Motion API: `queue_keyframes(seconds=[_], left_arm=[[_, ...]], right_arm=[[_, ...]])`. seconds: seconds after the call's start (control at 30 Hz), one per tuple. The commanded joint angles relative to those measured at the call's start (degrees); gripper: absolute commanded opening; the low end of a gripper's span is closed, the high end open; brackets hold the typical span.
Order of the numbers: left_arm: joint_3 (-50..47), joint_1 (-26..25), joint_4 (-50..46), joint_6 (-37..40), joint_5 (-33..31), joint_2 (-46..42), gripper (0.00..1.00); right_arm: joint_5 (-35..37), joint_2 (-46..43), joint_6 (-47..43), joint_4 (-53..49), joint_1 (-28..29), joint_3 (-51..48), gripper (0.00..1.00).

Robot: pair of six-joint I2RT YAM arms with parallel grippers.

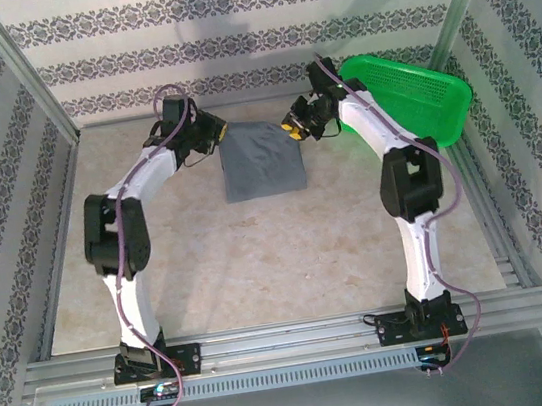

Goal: Fold and stack the t-shirts

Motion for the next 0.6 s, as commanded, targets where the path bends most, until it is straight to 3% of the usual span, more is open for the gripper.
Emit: queue_keyframes(seconds=[0.0,0.1,0.17,0.3,0.4,0.5,0.57], left_arm=[[7.0,1.3,-3.0,2.7,1.8,5.3,0.33],[3.4,1.1,-4.2,4.0,-0.9,1.0,0.48],[-3.7,0.8,-2.3,3.0,-1.4,-4.2,0.51],[-20.4,-2.8,3.4,-3.3,-0.6,-13.9,0.51],[-32.0,-8.3,11.9,-12.7,-1.4,-18.3,0.51],[-37.4,-14.8,21.8,-22.9,-5.4,-18.1,0.52],[-36.6,-18.9,26.0,-27.8,-9.2,-15.6,0.58]], right_arm=[[0.2,6.5,-4.5,-5.3,-1.4,12.2,0.39],[0.0,6.9,-9.4,-9.1,-1.9,17.3,0.44],[1.1,2.7,-11.7,-9.7,-2.1,12.6,0.46],[2.0,-12.4,-11.6,1.2,-1.8,-10.7,0.45],[1.2,-23.8,-10.3,11.7,-1.0,-28.7,0.46],[-0.8,-31.7,-8.6,18.8,-0.5,-41.3,0.47],[-1.9,-35.8,-8.1,20.9,-0.6,-47.4,0.48]])
